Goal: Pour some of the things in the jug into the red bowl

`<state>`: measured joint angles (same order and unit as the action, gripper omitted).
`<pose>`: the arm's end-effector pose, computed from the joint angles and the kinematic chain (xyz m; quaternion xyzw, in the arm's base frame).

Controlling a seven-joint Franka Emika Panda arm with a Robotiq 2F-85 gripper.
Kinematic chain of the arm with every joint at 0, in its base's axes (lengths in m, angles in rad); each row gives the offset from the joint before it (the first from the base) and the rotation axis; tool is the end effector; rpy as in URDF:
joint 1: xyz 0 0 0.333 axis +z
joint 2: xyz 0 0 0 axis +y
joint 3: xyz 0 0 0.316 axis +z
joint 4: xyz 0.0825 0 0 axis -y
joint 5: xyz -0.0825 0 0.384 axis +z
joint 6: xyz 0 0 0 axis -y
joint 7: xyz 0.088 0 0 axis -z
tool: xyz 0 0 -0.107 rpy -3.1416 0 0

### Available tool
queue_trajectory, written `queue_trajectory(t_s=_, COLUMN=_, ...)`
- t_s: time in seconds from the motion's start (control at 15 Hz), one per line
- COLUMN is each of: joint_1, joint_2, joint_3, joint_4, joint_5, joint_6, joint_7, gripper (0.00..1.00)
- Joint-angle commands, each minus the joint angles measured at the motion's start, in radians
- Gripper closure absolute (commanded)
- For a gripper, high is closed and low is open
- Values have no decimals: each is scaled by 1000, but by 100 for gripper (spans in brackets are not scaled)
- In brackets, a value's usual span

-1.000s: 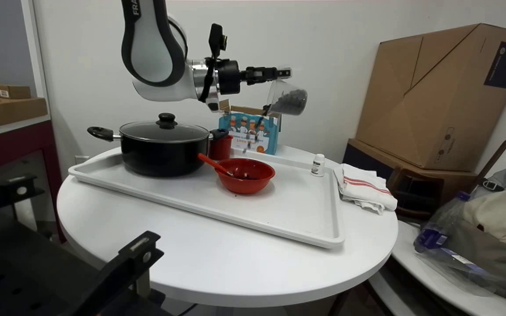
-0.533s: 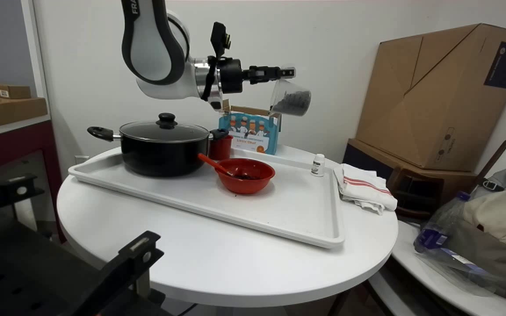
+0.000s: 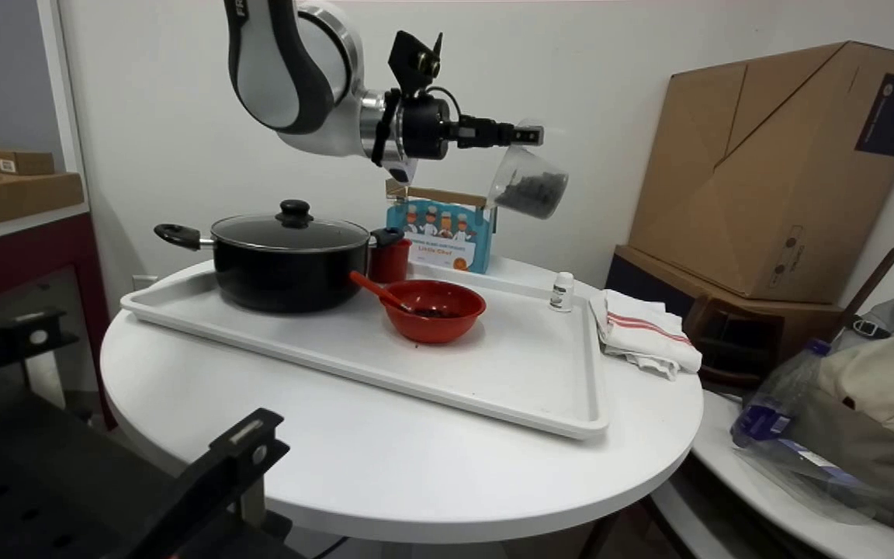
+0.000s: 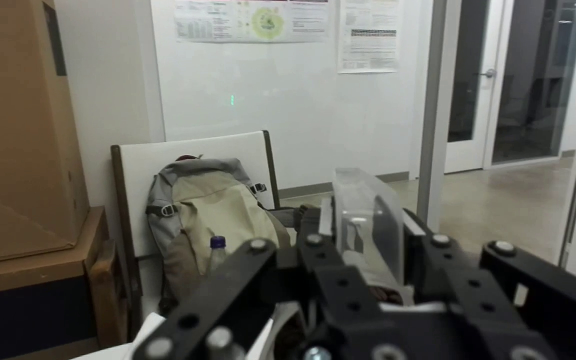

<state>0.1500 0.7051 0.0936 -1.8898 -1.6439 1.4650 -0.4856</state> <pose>0.5938 0.0254 0.1689 0.4424 0.5201 -0.4350 0.5870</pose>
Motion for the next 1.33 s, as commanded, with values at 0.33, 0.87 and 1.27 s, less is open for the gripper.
queue_trajectory(t_s=0.33, joint_1=-97, joint_2=-20, joint_3=51, joint_4=104, joint_5=336, joint_6=85, joint_7=12, gripper=91)
queue_trajectory(t_s=0.87, joint_1=-204, joint_2=-34, joint_3=11, joint_4=206, joint_5=658, joint_6=158, joint_7=2, gripper=92)
queue_trajectory(t_s=1.27, joint_1=-292, joint_2=17, joint_3=-40, joint_4=341, joint_5=908, joint_6=175, joint_7=4, gripper=93)
